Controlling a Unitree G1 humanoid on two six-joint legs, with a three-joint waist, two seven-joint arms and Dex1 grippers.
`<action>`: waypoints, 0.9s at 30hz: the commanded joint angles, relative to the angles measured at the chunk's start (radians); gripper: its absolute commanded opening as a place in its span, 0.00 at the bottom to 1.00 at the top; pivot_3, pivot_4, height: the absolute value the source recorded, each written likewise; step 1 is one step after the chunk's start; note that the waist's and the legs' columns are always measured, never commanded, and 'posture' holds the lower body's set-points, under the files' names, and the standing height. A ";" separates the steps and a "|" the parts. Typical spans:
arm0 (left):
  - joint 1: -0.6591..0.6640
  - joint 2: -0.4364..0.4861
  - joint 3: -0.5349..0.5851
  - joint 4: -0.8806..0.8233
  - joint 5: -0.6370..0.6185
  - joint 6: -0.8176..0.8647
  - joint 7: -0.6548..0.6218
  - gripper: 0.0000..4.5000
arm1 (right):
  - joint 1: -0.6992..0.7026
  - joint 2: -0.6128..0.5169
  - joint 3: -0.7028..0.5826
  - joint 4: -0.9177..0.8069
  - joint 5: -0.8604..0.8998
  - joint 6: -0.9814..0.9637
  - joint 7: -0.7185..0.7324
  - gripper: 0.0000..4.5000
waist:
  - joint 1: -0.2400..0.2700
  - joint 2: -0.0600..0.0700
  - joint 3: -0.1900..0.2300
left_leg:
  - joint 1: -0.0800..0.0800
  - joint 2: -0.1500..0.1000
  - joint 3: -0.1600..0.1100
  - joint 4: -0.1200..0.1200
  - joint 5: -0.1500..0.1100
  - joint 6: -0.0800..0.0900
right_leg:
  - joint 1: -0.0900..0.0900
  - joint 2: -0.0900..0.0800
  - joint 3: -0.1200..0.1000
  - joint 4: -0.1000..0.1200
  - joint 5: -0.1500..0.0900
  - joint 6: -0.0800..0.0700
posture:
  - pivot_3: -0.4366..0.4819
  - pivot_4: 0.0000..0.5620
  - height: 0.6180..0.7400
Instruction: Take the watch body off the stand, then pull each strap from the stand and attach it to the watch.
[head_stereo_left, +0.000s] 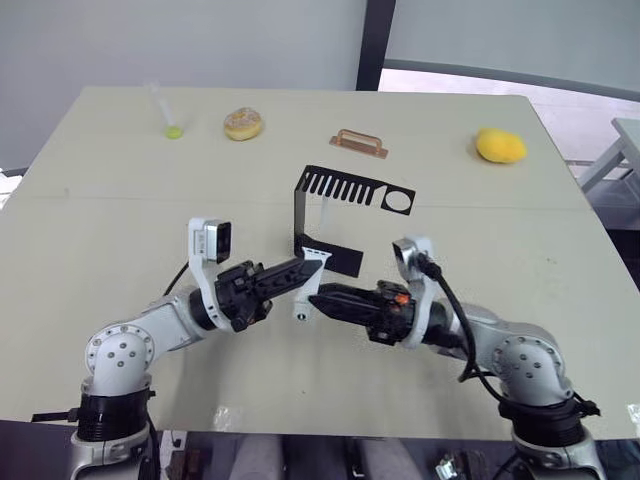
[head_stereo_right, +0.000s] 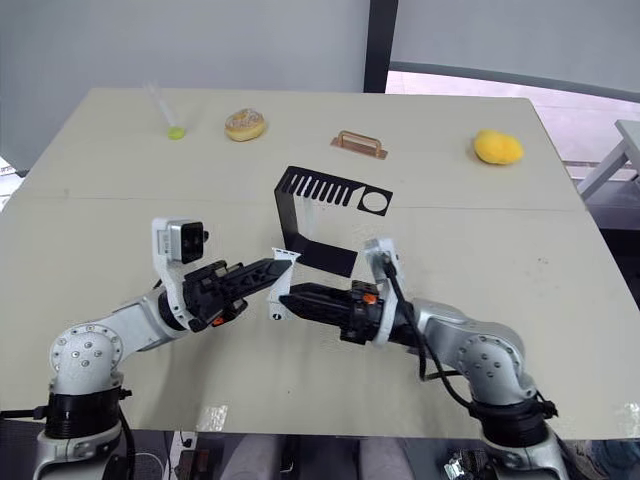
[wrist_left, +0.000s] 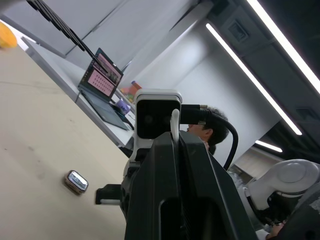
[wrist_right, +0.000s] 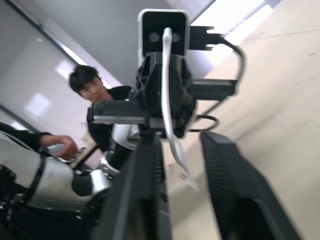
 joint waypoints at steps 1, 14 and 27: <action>0.045 0.090 0.043 -0.077 0.177 -0.143 -0.100 0.00 | 0.091 -0.099 -0.116 -0.108 -0.132 -0.122 0.053 0.75 | 0.000 0.000 0.000 | 0.000 0.000 0.000 -0.001 0.000 0.000 | 0.000 0.000 0.000 -0.001 0.000 0.000 | 0.48 0.27 1.00; 0.384 0.265 0.344 0.114 0.643 -0.637 -0.262 0.00 | 0.683 -0.109 -0.615 0.123 -0.722 -0.867 0.155 0.99 | -0.001 0.000 0.000 | 0.002 0.000 0.002 -0.007 -0.001 0.001 | 0.002 0.000 0.002 -0.008 0.000 0.000 | 0.48 0.27 1.00; 0.436 0.238 0.406 0.098 0.627 -0.656 -0.245 0.00 | 0.844 -0.007 -0.818 0.376 -0.710 -1.032 0.158 0.99 | -0.004 0.002 0.000 | 0.005 0.000 0.003 -0.012 -0.003 0.002 | 0.003 -0.003 0.002 -0.009 -0.001 -0.004 | 0.48 0.27 1.00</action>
